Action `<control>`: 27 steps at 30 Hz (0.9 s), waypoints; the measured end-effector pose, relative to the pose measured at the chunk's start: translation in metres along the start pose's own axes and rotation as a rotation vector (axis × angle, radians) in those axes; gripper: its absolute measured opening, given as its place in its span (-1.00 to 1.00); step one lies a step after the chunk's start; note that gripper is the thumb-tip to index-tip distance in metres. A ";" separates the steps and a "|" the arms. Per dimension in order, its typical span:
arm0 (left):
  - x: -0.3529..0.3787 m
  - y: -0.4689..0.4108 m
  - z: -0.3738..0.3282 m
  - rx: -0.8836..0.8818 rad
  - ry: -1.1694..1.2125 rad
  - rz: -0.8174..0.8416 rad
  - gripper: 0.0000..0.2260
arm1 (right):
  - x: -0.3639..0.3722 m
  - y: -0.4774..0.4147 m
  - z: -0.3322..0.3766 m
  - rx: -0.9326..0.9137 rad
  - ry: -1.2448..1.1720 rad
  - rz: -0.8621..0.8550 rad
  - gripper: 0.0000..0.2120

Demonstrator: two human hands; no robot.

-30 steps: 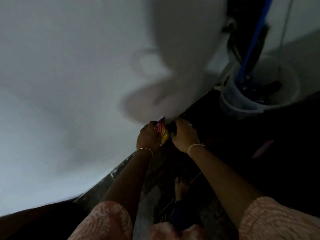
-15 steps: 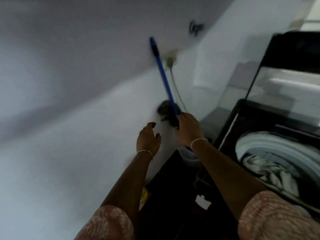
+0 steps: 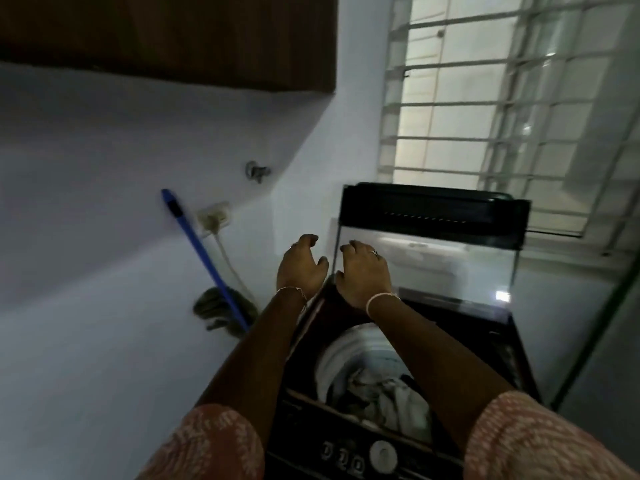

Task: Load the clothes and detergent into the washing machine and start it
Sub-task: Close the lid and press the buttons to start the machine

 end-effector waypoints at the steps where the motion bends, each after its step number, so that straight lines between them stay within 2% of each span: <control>1: 0.011 0.001 -0.014 0.017 0.014 0.015 -0.57 | -0.006 0.004 -0.015 0.017 0.014 0.000 -0.51; 9: 0.080 -0.016 -0.083 0.128 0.013 0.128 -0.57 | -0.034 0.012 -0.103 0.173 0.094 -0.041 -0.55; 16: 0.130 -0.073 -0.105 0.256 -0.008 0.239 -0.55 | -0.036 -0.020 -0.152 0.302 0.140 -0.068 -0.56; 22: 0.170 -0.129 -0.113 0.366 -0.060 0.299 -0.56 | -0.027 -0.064 -0.185 0.398 0.142 -0.022 -0.47; 27: 0.196 -0.160 -0.111 0.361 -0.120 0.305 -0.42 | -0.019 -0.091 -0.208 0.453 0.141 -0.050 -0.44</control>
Point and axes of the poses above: each hand's wrist, its own y-axis away from the middle knuckle, its own x-axis out of the palm, z = x × y, the point moved 1 cm from there along -y, towards the middle knuckle, and after that the axes turned 11 degrees about -x, right-handed, at the moved point
